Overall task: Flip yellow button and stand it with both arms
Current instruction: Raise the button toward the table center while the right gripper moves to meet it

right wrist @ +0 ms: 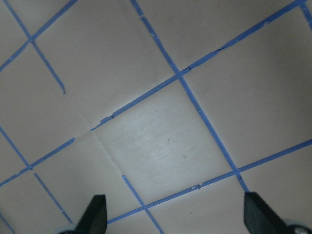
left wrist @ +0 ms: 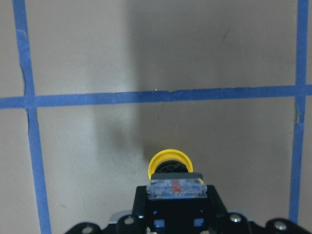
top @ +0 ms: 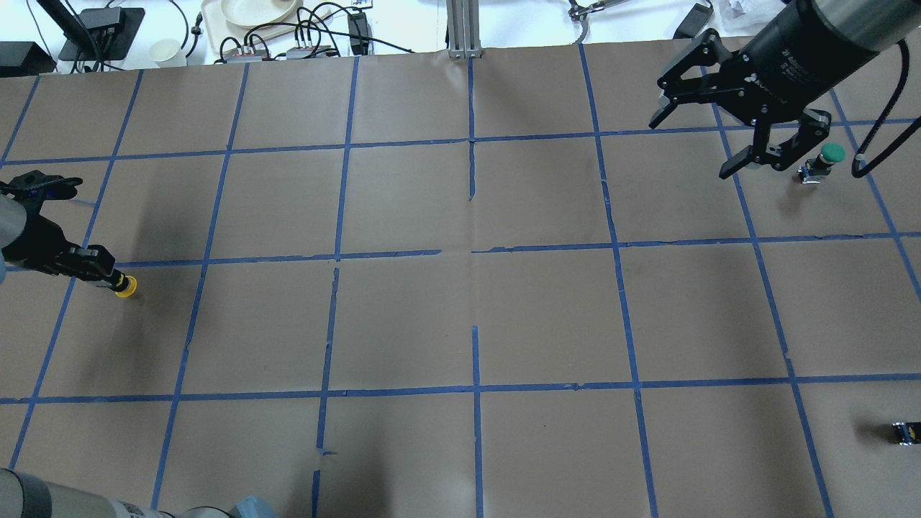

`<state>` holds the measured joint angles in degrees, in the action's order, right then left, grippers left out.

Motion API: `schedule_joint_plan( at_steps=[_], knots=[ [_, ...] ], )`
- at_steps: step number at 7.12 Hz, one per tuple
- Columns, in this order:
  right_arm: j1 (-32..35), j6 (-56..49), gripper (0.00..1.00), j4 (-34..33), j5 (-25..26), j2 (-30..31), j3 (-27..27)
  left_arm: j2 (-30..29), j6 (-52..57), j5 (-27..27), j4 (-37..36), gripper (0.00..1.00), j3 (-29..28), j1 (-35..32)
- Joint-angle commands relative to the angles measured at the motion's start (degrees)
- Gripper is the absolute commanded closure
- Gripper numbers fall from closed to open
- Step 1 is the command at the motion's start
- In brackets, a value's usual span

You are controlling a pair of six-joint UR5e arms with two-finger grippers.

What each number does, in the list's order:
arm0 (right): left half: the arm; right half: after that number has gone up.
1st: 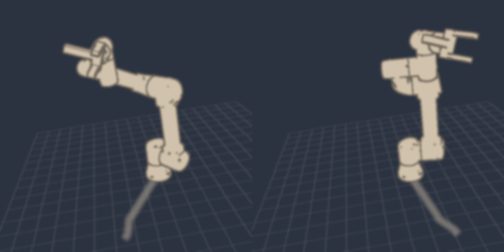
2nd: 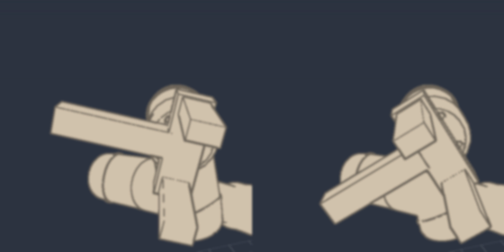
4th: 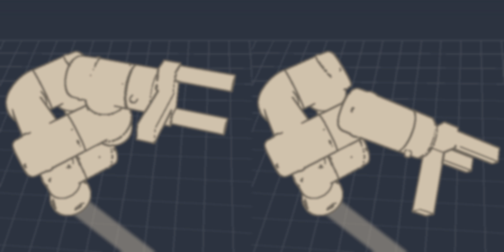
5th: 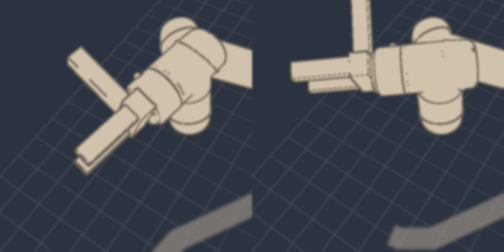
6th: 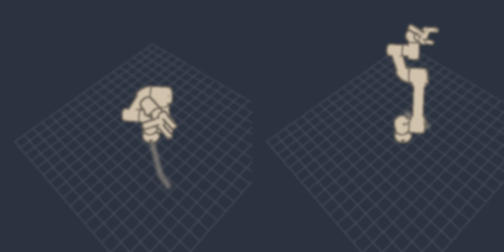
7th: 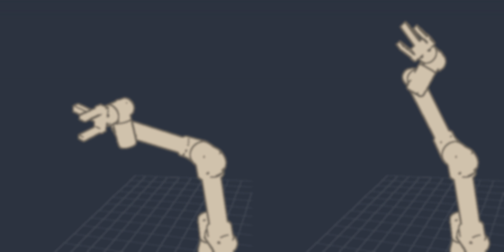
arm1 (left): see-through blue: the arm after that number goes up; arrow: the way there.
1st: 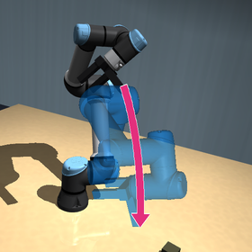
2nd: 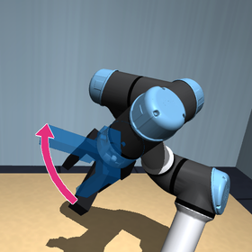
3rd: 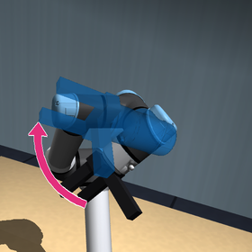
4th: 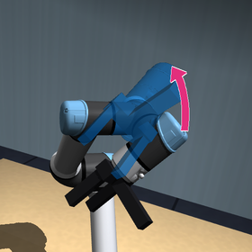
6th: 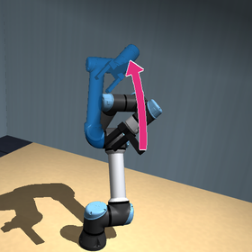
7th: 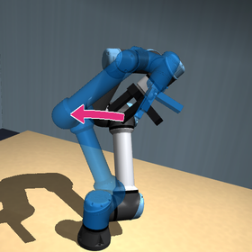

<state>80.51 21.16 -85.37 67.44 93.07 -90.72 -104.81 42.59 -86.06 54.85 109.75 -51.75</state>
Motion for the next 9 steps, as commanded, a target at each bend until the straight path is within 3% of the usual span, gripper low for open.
schedule_joint_plan(
  at_steps=[1, 4, 7, 8, 9],
  knots=[
    [3.9, 4.6, 0.00, -2.0, -1.6, -0.4, 0.0, 4.2, -1.1, 5.1, 5.7, 0.93, -2.7, -6.5],
    [7.7, 12.3, 0.00, -4.8, -5.6, -0.7, 0.0, 8.5, -17.4, 23.4, 14.6, 0.93, -3.1, -15.1],
    [7.8, 22.3, 0.00, -6.9, -18.3, -2.4, 0.0, 11.6, -32.3, 47.2, 18.4, 0.93, -4.3, -23.5],
    [7.8, 28.4, 0.00, -10.3, -22.7, -3.2, 0.0, 11.6, -37.2, 56.0, 18.3, 0.93, -4.4, -25.8],
    [7.8, 36.9, 0.00, -17.9, -24.8, -4.6, 0.0, 11.8, -39.6, 63.6, 18.2, 0.93, -4.4, -27.5]
  ],
)
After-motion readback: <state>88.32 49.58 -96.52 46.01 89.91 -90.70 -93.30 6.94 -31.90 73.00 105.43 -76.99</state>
